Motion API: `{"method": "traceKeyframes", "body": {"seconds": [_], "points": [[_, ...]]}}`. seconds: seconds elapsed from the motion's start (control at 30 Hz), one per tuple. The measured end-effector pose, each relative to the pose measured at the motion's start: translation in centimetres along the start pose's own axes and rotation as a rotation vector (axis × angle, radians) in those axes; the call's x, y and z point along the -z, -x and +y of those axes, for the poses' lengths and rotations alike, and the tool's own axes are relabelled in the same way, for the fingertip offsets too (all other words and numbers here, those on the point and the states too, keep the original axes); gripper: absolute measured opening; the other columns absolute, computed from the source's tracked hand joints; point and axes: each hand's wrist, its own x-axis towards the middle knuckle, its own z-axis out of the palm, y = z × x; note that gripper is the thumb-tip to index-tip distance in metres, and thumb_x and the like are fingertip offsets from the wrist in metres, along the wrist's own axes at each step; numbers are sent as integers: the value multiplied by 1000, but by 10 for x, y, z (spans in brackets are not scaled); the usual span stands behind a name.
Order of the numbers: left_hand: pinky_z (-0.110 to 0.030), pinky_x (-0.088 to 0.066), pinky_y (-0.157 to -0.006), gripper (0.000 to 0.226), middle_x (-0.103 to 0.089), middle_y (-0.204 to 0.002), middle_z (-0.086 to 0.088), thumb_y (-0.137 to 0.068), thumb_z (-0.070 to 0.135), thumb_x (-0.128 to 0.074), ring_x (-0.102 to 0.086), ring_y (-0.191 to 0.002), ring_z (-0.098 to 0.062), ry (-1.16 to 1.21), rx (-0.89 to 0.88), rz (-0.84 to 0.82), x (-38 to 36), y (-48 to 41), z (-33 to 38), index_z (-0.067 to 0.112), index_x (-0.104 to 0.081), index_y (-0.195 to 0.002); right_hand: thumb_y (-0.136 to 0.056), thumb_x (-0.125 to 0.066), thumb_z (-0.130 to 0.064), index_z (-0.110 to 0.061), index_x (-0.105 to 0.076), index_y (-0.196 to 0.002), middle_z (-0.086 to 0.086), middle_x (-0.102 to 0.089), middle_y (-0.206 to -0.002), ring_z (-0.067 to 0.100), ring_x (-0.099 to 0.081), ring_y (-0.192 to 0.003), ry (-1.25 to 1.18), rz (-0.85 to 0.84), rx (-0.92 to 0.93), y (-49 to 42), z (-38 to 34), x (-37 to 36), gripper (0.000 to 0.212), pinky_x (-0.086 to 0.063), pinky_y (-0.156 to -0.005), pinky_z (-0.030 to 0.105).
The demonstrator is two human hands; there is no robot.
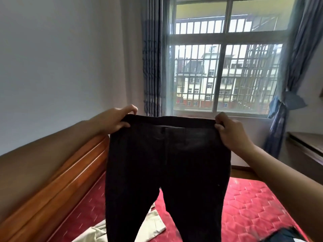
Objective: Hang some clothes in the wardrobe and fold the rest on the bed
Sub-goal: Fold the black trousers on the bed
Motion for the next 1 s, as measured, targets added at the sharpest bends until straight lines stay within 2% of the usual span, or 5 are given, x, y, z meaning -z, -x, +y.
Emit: {"method": "traceKeyframes", "body": {"seconds": [0.23,0.33,0.47,0.7,1.0], "points": [[-28,-47,-90,35,-65,-112,10,-89,12,-73,-60,-100,-9,1,-25,-83,5,-2,-4,28,-63,-119,-98,-61,-7,-22,-77,-98,-7,-75,-99,13,-67,-97,-264,-447,-165,-10,-2,13,22,-48,-91,24],[-22,-43,-83,25,-67,-102,10,-89,14,-74,-58,-92,-7,-7,30,-136,4,-3,-8,33,-64,-101,-92,-72,-22,-14,-78,-92,3,-76,-92,17,-69,-87,-478,-542,-246,-2,1,18,10,-52,-85,33],[-20,-38,-70,30,-61,-86,15,-88,18,-75,-56,-83,-5,5,100,-171,4,-5,-16,40,-57,-81,-85,-78,-16,-11,-71,-77,5,-63,-73,13,-60,-68,-568,-690,-290,4,3,21,12,-49,-63,22],[-27,-44,-65,19,-62,-68,6,-90,26,-75,-57,-64,-4,322,251,-108,8,0,-37,24,-65,-73,-93,-72,-21,-23,-62,-67,-7,-54,-63,8,-51,-61,-644,-249,-364,-7,18,19,28,-39,-62,30],[-22,-39,-49,43,-43,-57,2,-93,36,-70,-42,-51,-8,748,390,78,-3,-6,-19,20,-46,-62,-94,-69,-33,-24,-64,-74,-8,-60,-64,7,-54,-60,-573,-10,-425,-20,22,14,23,-43,-62,33]]}}
